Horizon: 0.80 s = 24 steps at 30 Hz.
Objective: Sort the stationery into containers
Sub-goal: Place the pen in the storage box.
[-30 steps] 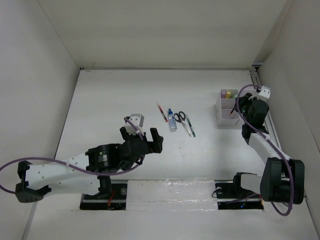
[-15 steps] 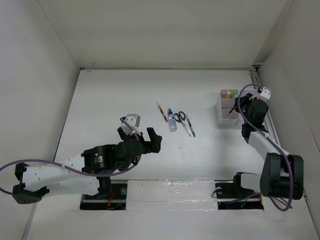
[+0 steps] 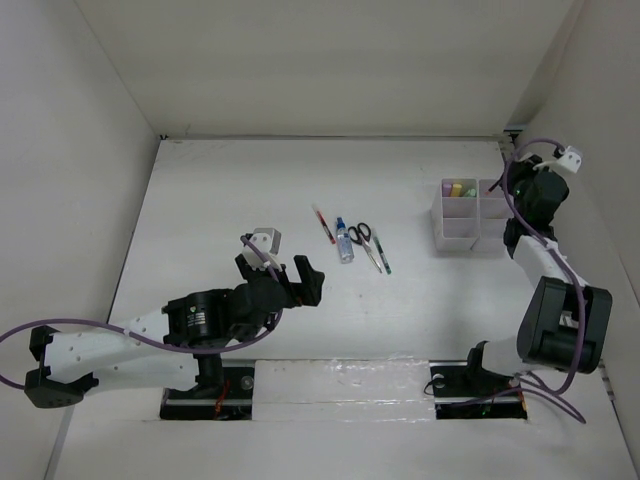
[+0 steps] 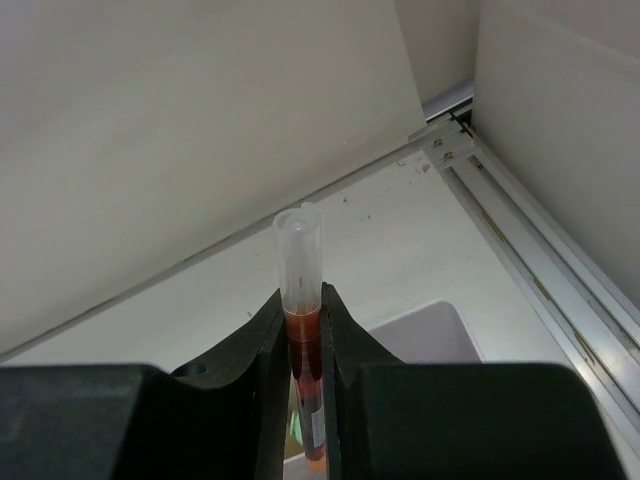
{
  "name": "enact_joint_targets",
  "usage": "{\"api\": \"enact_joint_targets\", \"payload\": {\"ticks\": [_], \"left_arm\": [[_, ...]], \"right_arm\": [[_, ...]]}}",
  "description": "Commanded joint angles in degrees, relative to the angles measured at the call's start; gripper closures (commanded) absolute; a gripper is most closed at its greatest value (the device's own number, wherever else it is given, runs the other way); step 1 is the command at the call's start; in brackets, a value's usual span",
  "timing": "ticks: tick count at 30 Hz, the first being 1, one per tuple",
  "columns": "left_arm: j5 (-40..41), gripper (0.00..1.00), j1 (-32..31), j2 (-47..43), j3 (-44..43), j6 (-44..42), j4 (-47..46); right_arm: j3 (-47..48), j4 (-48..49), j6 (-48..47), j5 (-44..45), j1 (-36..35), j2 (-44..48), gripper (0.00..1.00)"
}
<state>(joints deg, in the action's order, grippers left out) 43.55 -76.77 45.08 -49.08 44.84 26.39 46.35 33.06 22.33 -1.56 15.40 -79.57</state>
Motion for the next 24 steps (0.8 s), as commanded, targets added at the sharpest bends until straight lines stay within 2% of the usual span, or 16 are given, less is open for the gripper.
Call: {"api": "enact_joint_targets", "payload": {"ticks": [1, 4, 10, 16, 19, 24], "left_arm": [[0.2, 0.00, 0.0, -1.0, 0.7, -0.9, -1.1], [0.2, 0.00, 0.0, -1.0, 0.7, -1.4, -1.7], [-1.5, 0.00, 0.0, -0.4, 0.7, -2.0, -2.2], [-2.1, 0.00, 0.0, -0.4, 0.7, -2.6, -2.7], [-2.1, 0.00, 0.0, -0.4, 0.7, -2.6, -2.7], [-2.1, 0.00, 0.0, -0.4, 0.1, -2.6, -2.7]], "right_arm": [[4.7, 4.3, 0.3, -3.7, 0.8, -2.5, 1.00], [7.0, 4.3, -0.4, -2.3, 1.5, -5.8, 1.00], [9.6, 4.3, -0.4, -6.6, 3.3, -11.0, 1.00], [10.1, 4.3, -0.4, -6.6, 3.3, -13.1, 1.00], [10.1, 4.3, -0.4, -7.3, 3.3, -14.2, 0.95], [10.1, 4.3, 0.2, -7.8, 3.3, -14.7, 0.79]]}}
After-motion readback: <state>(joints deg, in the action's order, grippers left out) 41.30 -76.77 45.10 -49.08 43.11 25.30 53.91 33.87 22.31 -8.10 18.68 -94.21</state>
